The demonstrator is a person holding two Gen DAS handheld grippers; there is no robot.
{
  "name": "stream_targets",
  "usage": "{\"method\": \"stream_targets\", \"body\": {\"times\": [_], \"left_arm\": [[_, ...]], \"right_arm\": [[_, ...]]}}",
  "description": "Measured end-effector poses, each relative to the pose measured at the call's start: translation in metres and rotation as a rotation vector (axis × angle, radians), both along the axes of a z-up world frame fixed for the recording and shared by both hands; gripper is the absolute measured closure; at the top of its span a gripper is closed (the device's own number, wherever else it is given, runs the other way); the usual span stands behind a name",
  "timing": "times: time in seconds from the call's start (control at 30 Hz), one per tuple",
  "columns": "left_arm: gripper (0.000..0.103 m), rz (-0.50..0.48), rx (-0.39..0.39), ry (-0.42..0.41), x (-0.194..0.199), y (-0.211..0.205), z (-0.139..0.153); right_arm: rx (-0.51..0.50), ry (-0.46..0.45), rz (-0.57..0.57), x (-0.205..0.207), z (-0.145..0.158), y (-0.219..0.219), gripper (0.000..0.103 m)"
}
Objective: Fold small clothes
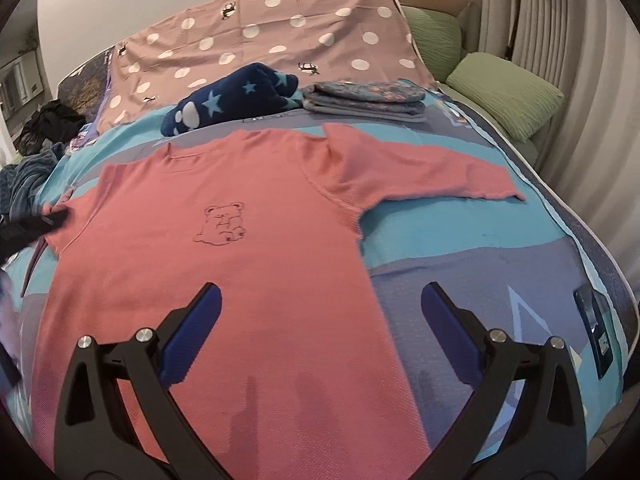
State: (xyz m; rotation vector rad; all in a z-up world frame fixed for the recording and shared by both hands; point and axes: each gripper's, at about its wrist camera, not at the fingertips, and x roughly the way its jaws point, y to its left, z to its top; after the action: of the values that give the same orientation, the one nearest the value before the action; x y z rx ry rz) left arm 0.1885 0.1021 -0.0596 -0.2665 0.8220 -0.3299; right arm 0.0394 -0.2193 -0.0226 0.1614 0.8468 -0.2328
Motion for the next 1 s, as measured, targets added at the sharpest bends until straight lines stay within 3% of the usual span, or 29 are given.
{"method": "stream_targets", "body": {"times": [0.03,0.17,0.27,0.4,0.53,0.67,0.7,0.73,0.77,0.83,0.9,1.0], "left_arm": [[0.053,0.086,-0.034,0.0,0.004,0.027,0.003],[0.053,0.407,-0.256,0.062,0.026,0.158,-0.012],[0.053,0.558,-0.412,0.143,0.043,0.225,-0.04],[0.053,0.704,-0.714,0.24,0.064,0.282,-0.095],[0.052,0.81,-0.756,0.279,0.071,0.296,-0.126],[0.054,0.868,-0.808,0.203,0.087,0.311,-0.133],[0.064,0.867,-0.821,0.185,0.092,0.315,-0.135],[0.092,0.851,-0.843,0.159,0.097,0.317,-0.134],[0.1,0.831,-0.861,0.141,0.102,0.318,-0.132],[0.099,0.797,-0.861,0.104,0.107,0.316,-0.118],[0.099,0.725,-0.811,0.041,0.112,0.308,-0.091],[0.099,0.562,-0.702,-0.052,0.115,0.275,-0.026]], "right_arm": [[0.003,0.0,0.0,0.001,-0.001,0.0,0.002],[0.012,0.0,0.013,0.006,-0.003,0.005,0.002],[0.013,0.0,0.034,0.011,-0.002,0.015,0.002],[-0.021,0.009,0.054,0.017,-0.003,0.025,0.002],[-0.029,0.035,0.039,0.026,-0.006,0.029,0.002],[-0.05,0.029,0.045,0.029,-0.003,0.035,0.002],[-0.056,0.028,0.048,0.029,-0.003,0.037,0.002],[-0.065,0.027,0.052,0.03,-0.003,0.039,0.002],[-0.072,0.028,0.056,0.031,-0.003,0.04,0.002],[-0.078,0.031,0.062,0.033,-0.003,0.042,0.002],[-0.076,0.031,0.063,0.034,-0.003,0.042,0.002],[-0.059,0.028,0.065,0.036,-0.004,0.042,0.002]]}}
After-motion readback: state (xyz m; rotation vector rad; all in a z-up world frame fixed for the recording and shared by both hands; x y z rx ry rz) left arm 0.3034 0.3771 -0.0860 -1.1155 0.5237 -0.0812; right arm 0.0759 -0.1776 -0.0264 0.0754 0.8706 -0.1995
